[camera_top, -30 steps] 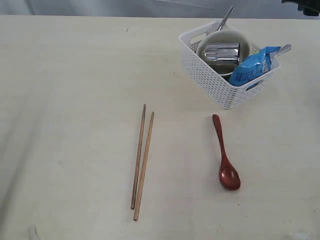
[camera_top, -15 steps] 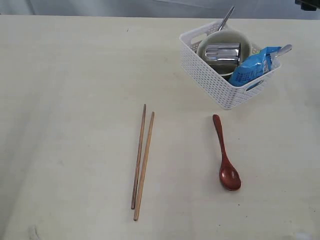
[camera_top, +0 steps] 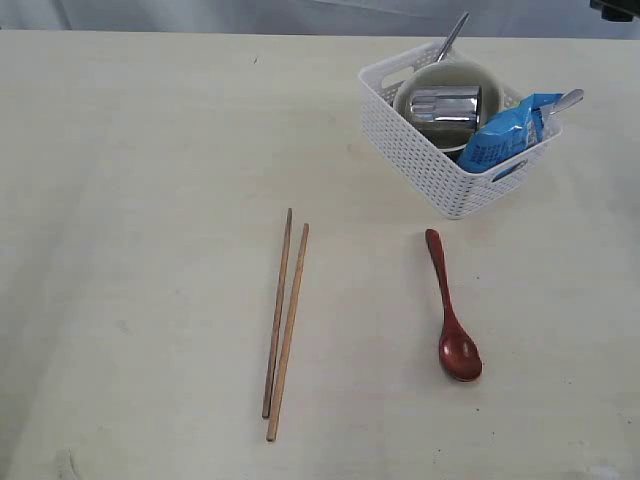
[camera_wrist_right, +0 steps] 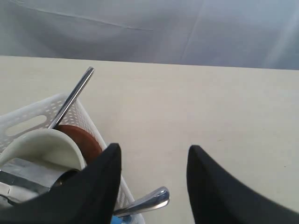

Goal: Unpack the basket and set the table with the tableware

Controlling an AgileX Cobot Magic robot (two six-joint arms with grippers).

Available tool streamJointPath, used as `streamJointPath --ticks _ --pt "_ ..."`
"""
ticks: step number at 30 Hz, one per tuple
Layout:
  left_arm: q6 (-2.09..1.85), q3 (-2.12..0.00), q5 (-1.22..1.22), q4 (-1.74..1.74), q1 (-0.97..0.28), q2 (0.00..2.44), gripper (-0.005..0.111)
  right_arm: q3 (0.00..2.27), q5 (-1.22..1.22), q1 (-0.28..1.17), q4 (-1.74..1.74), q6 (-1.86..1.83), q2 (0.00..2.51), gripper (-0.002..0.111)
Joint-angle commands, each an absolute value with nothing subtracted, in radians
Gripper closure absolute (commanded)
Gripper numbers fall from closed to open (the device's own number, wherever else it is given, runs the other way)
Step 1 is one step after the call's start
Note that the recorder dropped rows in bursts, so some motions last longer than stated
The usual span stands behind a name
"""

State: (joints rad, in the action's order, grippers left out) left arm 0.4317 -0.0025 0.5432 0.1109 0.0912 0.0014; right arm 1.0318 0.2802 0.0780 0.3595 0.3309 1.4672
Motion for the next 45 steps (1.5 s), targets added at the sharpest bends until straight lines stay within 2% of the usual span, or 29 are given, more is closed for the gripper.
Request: streamJointPath --ticks 1,3,7,9,11,22,25,30,37,39,41,45 --pt "0.512 0.000 0.544 0.137 0.083 0.000 0.068 1.029 0.266 0.072 0.364 0.327 1.465 0.064" --pt "0.549 0.000 0.549 0.181 0.083 0.000 0.063 1.029 0.266 0.072 0.364 0.327 1.465 0.064" --pt "0.586 0.000 0.541 0.278 0.083 0.000 0.035 1.029 0.266 0.072 0.364 0.327 1.465 0.064" --pt "0.589 0.000 0.521 0.288 0.083 0.000 0.025 1.029 0.266 0.072 0.364 0.327 1.465 0.064" --pt "0.589 0.000 0.475 0.284 0.083 0.000 0.020 1.029 0.266 0.072 0.364 0.327 1.465 0.064" --pt "0.641 0.000 0.463 0.261 0.083 0.000 0.019 1.029 0.266 0.072 0.364 0.327 1.465 0.064" --pt "0.815 -0.011 0.416 0.428 0.083 0.062 0.018 1.029 0.266 0.072 0.356 0.328 1.465 0.064" --pt "1.169 -0.163 0.438 0.857 0.083 0.327 0.025 1.029 0.266 0.072 0.340 0.328 1.465 0.064" --pt "1.756 -0.515 0.548 1.579 0.083 0.871 0.027 1.029 0.266 0.072 0.339 0.328 1.465 0.064" --pt "1.892 -0.615 0.577 1.744 0.080 1.013 0.033 1.029 0.266 0.072 0.339 0.328 1.465 0.064" --pt "1.889 -0.696 0.605 1.744 0.067 1.149 0.039 1.029 0.266 0.072 0.339 0.328 1.465 0.064" --pt "1.798 -0.827 0.574 1.744 -0.007 1.320 0.038 1.029 0.266 0.072 0.339 0.328 1.465 0.064"
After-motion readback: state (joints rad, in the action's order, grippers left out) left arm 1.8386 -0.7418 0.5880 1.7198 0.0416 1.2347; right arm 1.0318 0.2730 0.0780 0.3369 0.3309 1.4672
